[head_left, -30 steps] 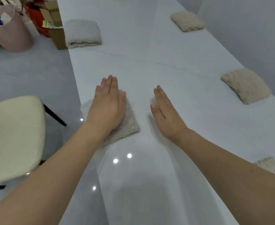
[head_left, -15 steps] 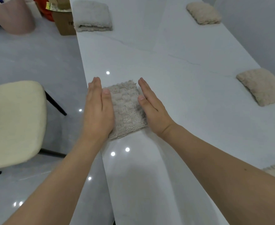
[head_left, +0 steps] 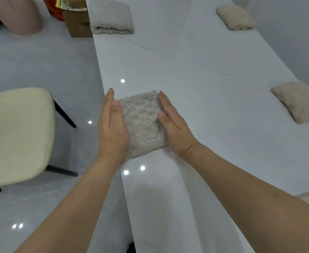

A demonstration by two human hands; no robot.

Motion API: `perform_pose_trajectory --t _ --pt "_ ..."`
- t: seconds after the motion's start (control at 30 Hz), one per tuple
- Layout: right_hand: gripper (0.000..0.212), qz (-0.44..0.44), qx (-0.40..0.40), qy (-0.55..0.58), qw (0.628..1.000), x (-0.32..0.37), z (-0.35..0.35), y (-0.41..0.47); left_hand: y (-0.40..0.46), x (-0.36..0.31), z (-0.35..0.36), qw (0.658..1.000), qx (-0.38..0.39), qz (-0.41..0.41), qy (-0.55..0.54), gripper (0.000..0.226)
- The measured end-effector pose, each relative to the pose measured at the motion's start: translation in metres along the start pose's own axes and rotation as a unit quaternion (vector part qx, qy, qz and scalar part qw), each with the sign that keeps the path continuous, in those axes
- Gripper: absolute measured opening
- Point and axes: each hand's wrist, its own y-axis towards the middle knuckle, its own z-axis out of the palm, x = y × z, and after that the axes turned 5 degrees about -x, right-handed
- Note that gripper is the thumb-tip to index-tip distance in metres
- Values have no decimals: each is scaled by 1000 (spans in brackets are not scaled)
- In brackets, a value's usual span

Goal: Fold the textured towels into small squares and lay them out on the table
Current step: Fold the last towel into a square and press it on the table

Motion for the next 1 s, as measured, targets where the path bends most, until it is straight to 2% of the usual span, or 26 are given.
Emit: perform_pose_trajectory --t 0.13,0.23,0.3,0.4,0.47,0.57,0.67,0.77,0.83,0.9,1.0 --pt "54 -7 -9 -19 1000 0 2 0 0 2 -2 999 20 19 37 47" --pt "52 -25 -27 -118 992 -2 5 -3 3 10 -5 986 63 63 138 49" --pt "52 -45 -53 -215 974 -9 9 -7 9 17 -9 956 98 122 248 51" --pt "53 -67 -76 -315 944 -17 14 -13 21 20 -17 892 134 196 386 58" --pt "56 -66 -85 -357 928 -20 17 -16 24 19 -18 856 150 217 445 62" --pt "57 -54 -83 -380 920 -21 19 -15 23 21 -14 831 149 221 489 63" --pt "54 -27 -87 -354 931 -14 18 -18 25 23 -16 812 157 239 509 67" --pt "53 71 -169 -202 962 0 24 -29 44 14 -23 800 214 253 500 68" --pt "53 135 -265 -122 947 10 39 -40 66 4 -28 813 264 270 443 66" --pt "54 168 -334 -98 922 20 60 -50 89 -6 -32 819 332 279 375 62" --pt "55 187 -388 -68 900 27 87 -58 113 -17 -36 812 434 238 309 50"
